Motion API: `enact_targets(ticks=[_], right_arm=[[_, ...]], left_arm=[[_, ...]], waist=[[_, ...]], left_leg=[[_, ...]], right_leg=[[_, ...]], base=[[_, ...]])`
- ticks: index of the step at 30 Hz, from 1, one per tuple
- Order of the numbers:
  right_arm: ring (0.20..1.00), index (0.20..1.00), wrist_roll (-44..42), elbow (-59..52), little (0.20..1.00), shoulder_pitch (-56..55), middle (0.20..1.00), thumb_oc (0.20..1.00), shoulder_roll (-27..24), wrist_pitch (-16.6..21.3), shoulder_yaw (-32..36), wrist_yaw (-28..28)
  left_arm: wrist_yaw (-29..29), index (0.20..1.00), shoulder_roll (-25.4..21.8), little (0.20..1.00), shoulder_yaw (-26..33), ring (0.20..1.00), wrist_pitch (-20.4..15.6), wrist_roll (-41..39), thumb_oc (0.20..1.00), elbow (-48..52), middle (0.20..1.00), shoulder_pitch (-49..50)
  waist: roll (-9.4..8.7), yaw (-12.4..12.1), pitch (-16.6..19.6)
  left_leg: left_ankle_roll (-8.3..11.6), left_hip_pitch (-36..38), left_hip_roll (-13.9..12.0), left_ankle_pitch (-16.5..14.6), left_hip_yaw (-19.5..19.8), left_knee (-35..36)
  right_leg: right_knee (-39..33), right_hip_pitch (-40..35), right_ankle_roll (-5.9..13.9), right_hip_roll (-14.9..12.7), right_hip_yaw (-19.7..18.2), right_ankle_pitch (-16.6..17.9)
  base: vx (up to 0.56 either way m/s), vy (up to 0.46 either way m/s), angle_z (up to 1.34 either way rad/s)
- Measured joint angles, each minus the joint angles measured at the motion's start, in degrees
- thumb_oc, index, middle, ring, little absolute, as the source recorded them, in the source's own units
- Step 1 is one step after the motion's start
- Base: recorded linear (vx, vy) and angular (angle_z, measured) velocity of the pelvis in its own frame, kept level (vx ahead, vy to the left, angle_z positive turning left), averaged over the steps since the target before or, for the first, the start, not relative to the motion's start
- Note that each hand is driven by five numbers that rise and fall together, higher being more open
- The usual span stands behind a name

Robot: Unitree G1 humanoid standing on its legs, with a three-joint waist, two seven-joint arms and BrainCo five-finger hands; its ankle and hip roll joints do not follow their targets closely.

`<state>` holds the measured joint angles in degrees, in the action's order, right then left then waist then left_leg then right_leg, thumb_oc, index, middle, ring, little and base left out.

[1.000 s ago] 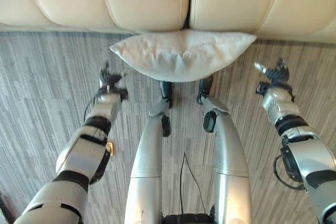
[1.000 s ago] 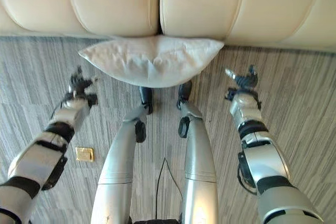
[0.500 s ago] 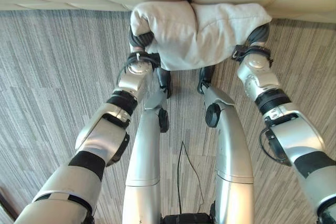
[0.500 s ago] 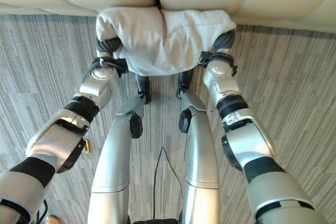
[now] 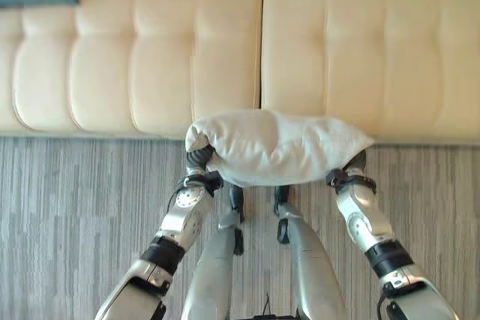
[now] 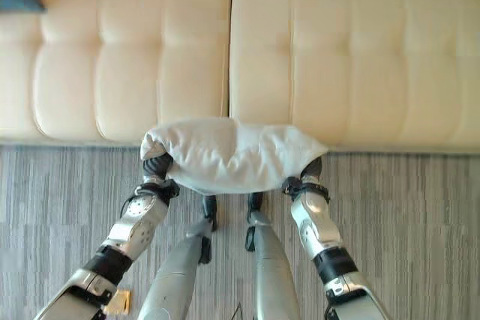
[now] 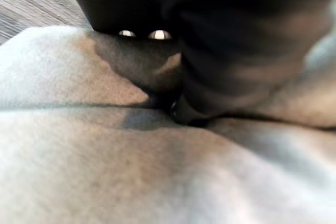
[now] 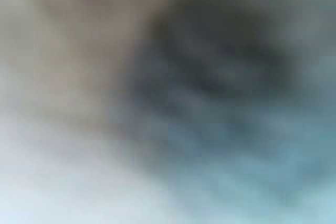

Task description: Pick up all the scattered cushions and arrange them neatly on the sofa.

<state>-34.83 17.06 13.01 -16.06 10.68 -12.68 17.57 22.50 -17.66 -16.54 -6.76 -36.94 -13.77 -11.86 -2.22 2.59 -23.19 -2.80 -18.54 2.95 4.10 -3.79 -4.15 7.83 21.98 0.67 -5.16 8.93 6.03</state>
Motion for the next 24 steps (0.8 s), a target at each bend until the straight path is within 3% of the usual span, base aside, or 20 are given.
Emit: enact_targets(ticks=[1, 3, 5, 9, 11, 13, 14, 15, 17, 19, 22, 24], right_arm=[[0.200, 0.200, 0.03, -0.54, 0.200, -1.82, 0.200, 0.200, 0.11, -0.16, -0.36, -1.11], [0.200, 0.200, 0.58, -2.00, 0.200, -6.59, 0.200, 0.200, -0.12, -1.27, -0.16, -3.21], [0.200, 0.200, 2.38, -2.88, 0.200, -9.81, 0.200, 0.200, -0.43, -2.83, 0.42, -5.50], [0.200, 0.200, 4.15, -5.61, 0.200, -14.78, 0.200, 0.200, -0.57, -4.51, 0.45, -7.12], [0.200, 0.200, 5.14, -6.55, 0.200, -16.02, 0.200, 0.200, -0.78, -5.83, 0.32, -7.91], [0.200, 0.200, 5.66, -6.84, 0.200, -16.94, 0.200, 0.200, -0.72, -5.90, 0.06, -8.29], [0.200, 0.200, 5.69, -8.95, 0.200, -18.31, 0.200, 0.200, -0.45, -5.94, -0.38, -8.35], [0.200, 0.200, 5.66, -9.30, 0.200, -18.53, 0.200, 0.200, -0.26, -5.98, -0.31, -8.40], [0.200, 0.200, 5.61, -9.51, 0.200, -18.42, 0.200, 0.200, 0.03, -6.16, -0.10, -7.92], [0.200, 0.200, 5.68, -9.57, 0.200, -18.49, 0.200, 0.200, -0.18, -6.19, 0.23, -7.64], [0.200, 0.200, 6.66, -9.54, 0.200, -20.40, 0.200, 0.200, -0.30, -6.30, 1.64, -7.55], [0.200, 0.200, 6.72, -9.54, 0.200, -20.49, 0.200, 0.200, -0.44, -6.28, 2.04, -7.62]], left_arm=[[-0.53, 0.200, 0.18, 0.200, 0.05, 0.200, 0.02, 0.19, 0.200, 0.71, 0.200, 2.15], [-1.90, 0.200, -0.68, 0.200, 0.92, 0.200, 0.29, 2.03, 0.200, 2.03, 0.200, 7.08], [-3.20, 0.200, -1.67, 0.200, 1.63, 0.200, 1.69, 2.27, 0.200, 3.50, 0.200, 10.78], [-4.40, 0.200, -2.16, 0.200, 3.16, 0.200, 2.97, 4.44, 0.200, 4.58, 0.200, 14.64], [-4.45, 0.200, -2.03, 0.200, 2.98, 0.200, 4.63, 4.61, 0.200, 4.50, 0.200, 16.44], [-4.54, 0.200, -2.12, 0.200, 3.05, 0.200, 5.01, 5.60, 0.200, 4.44, 0.200, 17.39], [-4.46, 0.200, -0.96, 0.200, 3.22, 0.200, 5.04, 6.83, 0.200, 4.04, 0.200, 18.14], [-4.38, 0.200, -1.10, 0.200, 3.21, 0.200, 5.30, 6.83, 0.200, 3.81, 0.200, 18.02], [-4.34, 0.200, -1.17, 0.200, 3.15, 0.200, 6.21, 6.88, 0.200, 3.97, 0.200, 17.97], [-4.35, 0.200, -0.72, 0.200, 3.16, 0.200, 6.35, 7.16, 0.200, 3.99, 0.200, 18.33], [-4.54, 0.200, 0.44, 0.200, 2.93, 0.200, 6.86, 8.96, 0.200, 4.20, 0.200, 19.31], [-4.54, 0.200, 0.47, 0.200, 3.31, 0.200, 6.86, 8.96, 0.200, 4.46, 0.200, 20.30]], waist=[[0.21, -0.05, 0.44], [0.41, -0.42, 4.62], [0.38, -0.93, 5.72], [0.58, -1.29, 7.69], [2.40, -0.87, 7.49], [2.77, -1.30, 7.48], [2.12, -0.74, 8.21], [2.15, -0.53, 8.08], [2.02, -0.51, 8.35], [1.25, -0.37, 8.75], [0.22, -0.83, 10.45], [0.24, -1.35, 10.63]], left_leg=[[0.01, 2.60, -0.06, -0.01, 0.06, 1.11], [0.32, 5.42, -0.01, -0.28, 0.09, 3.94], [-0.29, 9.89, 0.11, 0.54, 0.13, 6.17], [-0.52, 12.84, 0.64, -0.26, 0.11, 7.72], [-1.18, 16.23, -0.73, -0.67, -0.14, 7.62], [-2.33, 18.57, -0.89, -2.17, -0.97, 7.64], [-2.96, 18.24, 0.14, -2.69, -0.59, 7.24], [-3.08, 18.12, 0.19, -2.61, -0.52, 7.25], [-3.05, 17.11, -0.06, -2.61, -0.72, 7.16], [-2.80, 16.65, 0.32, -2.73, -0.90, 6.55], [-0.80, 16.90, 0.25, -3.84, 1.74, 6.50], [1.07, 17.09, -1.41, -4.88, 1.76, 5.17]], right_leg=[[-1.71, -2.97, 0.07, 0.22, 0.21, 0.12], [-4.50, -5.70, 0.33, 0.55, 0.27, 0.41], [-6.94, -10.33, 0.67, 0.72, 0.35, 1.12], [-6.21, -12.19, 1.33, 0.48, 0.15, 0.86], [4.65, -9.93, 3.62, 0.62, -0.90, -0.79], [15.64, -6.30, 5.34, -0.49, -0.90, -2.13], [24.24, 1.12, 6.28, -1.28, -2.69, -7.15], [23.71, 1.96, 6.50, -1.07, -2.76, -7.76], [7.09, -0.02, 8.32, 0.26, 0.29, -8.57], [1.49, -0.42, 8.09, 0.19, 0.42, -7.94], [-1.52, -5.13, 6.06, 0.03, 0.59, -5.94], [-3.46, -6.92, 5.82, 1.61, 1.19, -3.35]], base=[[0.17, 0.160, -0.07], [0.14, 0.138, -0.01], [0.13, 0.136, -0.01], [0.11, 0.201, -0.03], [0.07, 0.165, -0.16], [0.13, 0.022, -0.26], [0.24, -0.103, -0.18], [0.25, -0.132, -0.10], [0.28, -0.142, 0.09], [0.42, -0.191, 0.21], [0.33, -0.129, 0.42], [0.41, -0.203, 0.13]])
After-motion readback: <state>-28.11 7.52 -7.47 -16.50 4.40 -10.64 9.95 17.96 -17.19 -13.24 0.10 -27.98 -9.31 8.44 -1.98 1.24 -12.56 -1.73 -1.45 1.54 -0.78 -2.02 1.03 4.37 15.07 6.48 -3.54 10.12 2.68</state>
